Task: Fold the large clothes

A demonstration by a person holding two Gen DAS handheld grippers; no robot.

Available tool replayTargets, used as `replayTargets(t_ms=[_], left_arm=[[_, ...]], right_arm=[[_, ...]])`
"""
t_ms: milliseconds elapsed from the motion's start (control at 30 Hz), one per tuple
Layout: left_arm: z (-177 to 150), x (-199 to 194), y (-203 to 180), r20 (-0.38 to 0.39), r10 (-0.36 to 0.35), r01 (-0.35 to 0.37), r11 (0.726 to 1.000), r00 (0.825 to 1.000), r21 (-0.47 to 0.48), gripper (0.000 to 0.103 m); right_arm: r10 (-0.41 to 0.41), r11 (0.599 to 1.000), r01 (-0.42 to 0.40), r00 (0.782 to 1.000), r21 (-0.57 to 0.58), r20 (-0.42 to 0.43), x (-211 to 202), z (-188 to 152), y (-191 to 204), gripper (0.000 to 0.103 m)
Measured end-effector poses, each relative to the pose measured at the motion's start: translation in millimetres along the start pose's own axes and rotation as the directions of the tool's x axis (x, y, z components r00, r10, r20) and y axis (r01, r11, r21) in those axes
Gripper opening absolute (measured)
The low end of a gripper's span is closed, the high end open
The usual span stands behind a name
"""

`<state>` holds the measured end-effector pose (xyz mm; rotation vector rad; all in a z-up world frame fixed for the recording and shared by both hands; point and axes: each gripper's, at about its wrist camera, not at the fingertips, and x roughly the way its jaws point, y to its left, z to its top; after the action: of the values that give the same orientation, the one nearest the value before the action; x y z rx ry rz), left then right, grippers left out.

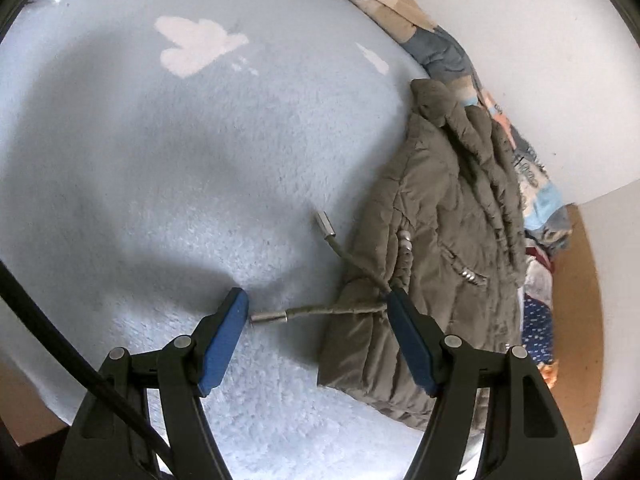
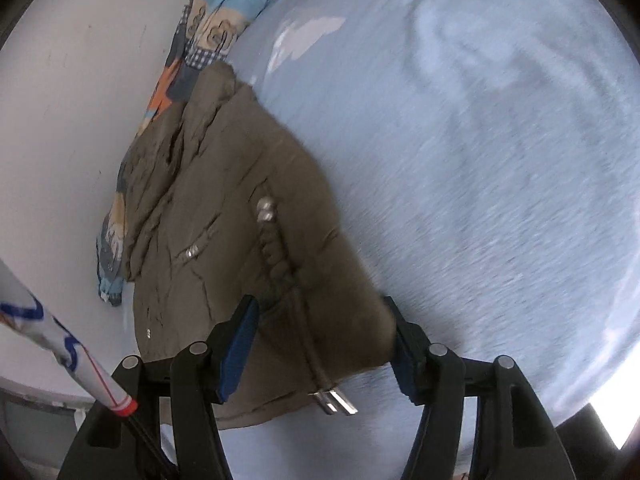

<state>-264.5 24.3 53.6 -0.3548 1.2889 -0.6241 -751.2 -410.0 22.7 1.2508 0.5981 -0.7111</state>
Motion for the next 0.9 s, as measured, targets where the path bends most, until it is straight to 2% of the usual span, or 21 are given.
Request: replayTargets(t_ms=[167,433,467,533,567,600,633,767,900], left_arm=[[-12,9,-7,-0.038,-0.071,0.07,0.997,0.997,-0.018,0.071],[-27,22,-31,-0.086,-0.14,0.143,0.989,0.986,0.034,0.071],[-27,23,-36,-0.082,-0.132,0.137,0.989,0.988,0.05,0.071],[-26,26,-40,-0.065,-0.122,0.127,0.989,0.99,0.073,0.068],[-25,27,-42,-0.057,-0.114,0.119,0.989,0.992,0.089,0.059],[-24,28,-44,-0.051,-0.099,0.104,0.989,0.994,0.108,0.052],[-23,31,-48,-0.045,-0.075,0.08,0.987,0.996,0.136,0.042],[-27,38,-53,-0.025,0.0,0.006,0.979,1.0,0.205,0.04],[-35,41,-64,0.036,0.07,-0.078,0.952,0.997,0.297,0.041]], right_arm=[[0.033,0.999,-0.033,0.999,-0.004,-0.028,12,-11,8,0.067],[0.06,0.997,-0.061,0.998,-0.036,-0.034,23,-27,22,0.068],[0.071,0.997,-0.072,0.997,-0.041,-0.034,23,-27,23,0.068],[0.084,0.995,-0.085,0.996,-0.048,-0.011,22,-26,25,0.06],[0.091,0.995,-0.091,0.996,-0.051,-0.005,21,-26,25,0.044],[0.091,0.994,-0.09,0.996,-0.058,0.007,19,-26,24,0.035],[0.086,0.994,-0.085,0.996,-0.067,0.014,20,-26,25,0.034],[0.038,0.993,-0.036,0.999,-0.111,0.01,30,-27,28,0.032],[0.025,0.995,-0.024,1.0,-0.095,0.003,39,-27,23,0.038]])
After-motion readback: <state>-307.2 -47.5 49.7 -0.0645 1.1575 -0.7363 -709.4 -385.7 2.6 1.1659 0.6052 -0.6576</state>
